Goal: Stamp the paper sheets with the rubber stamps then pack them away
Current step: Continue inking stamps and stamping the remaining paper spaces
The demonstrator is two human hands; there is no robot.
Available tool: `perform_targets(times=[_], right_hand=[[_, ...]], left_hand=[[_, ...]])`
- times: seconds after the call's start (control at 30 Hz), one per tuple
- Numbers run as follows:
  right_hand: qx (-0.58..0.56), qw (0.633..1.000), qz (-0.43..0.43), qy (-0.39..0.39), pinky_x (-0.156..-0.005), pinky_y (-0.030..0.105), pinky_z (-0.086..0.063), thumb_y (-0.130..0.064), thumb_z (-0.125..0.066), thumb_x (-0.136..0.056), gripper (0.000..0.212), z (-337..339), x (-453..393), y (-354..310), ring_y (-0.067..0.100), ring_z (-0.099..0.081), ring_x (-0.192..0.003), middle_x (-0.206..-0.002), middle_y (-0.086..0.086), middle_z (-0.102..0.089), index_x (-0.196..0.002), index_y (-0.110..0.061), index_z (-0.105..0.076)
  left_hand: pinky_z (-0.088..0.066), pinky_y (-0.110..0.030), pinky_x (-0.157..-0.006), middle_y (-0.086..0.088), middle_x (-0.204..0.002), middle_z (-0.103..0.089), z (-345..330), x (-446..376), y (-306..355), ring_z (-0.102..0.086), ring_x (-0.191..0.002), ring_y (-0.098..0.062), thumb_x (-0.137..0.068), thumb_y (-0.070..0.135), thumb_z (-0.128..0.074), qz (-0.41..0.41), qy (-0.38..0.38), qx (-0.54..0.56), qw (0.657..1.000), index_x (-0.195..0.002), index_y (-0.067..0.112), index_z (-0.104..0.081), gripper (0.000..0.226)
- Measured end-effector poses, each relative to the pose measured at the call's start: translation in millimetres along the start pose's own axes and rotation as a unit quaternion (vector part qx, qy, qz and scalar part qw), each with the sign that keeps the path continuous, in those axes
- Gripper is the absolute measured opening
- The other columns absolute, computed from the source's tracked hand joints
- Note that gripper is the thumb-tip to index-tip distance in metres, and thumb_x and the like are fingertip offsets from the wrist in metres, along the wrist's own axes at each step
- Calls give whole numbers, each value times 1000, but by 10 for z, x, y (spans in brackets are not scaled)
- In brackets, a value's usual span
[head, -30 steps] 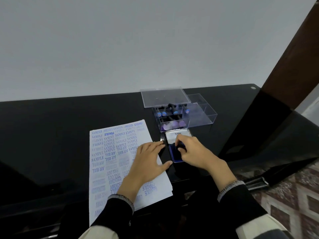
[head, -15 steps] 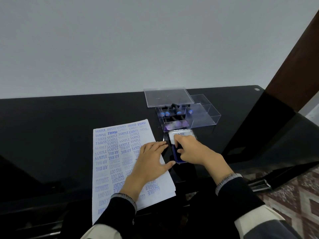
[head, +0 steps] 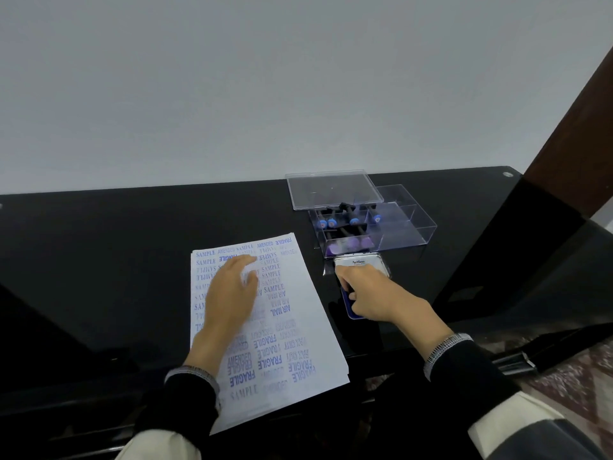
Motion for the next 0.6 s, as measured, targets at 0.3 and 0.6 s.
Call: perform_targets(times=[0.3, 0.6], right_hand=[[-40, 999, -11, 6, -62, 41, -47, 11, -49, -71, 23, 6, 3, 38, 25, -50, -71, -89, 13, -53, -85, -7, -45], [-85, 996, -20, 22, -55, 22, -42, 10, -51, -79, 28, 11, 42, 139, 12, -47, -70, -85, 0, -51, -80, -16, -44]], left_hand=[[-15, -44, -118, -1, -134, -54, 253, -4, -405, -47, -127, -18, -93, 13, -56, 33, 72, -62, 995, -125, 12, -61, 32], [-18, -46, -119, -3, -136, -52, 176, 6, -367, -43, -131, -20, -94, 14, -55, 44, 62, -77, 994, -128, 11, -59, 34]])
Point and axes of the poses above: each hand's wrist, its own x-axis away from the middle knuckle, its own z-axis out of the back of the hand, y = z × x, the point moved 6 cm from there along -x, towards the middle knuckle
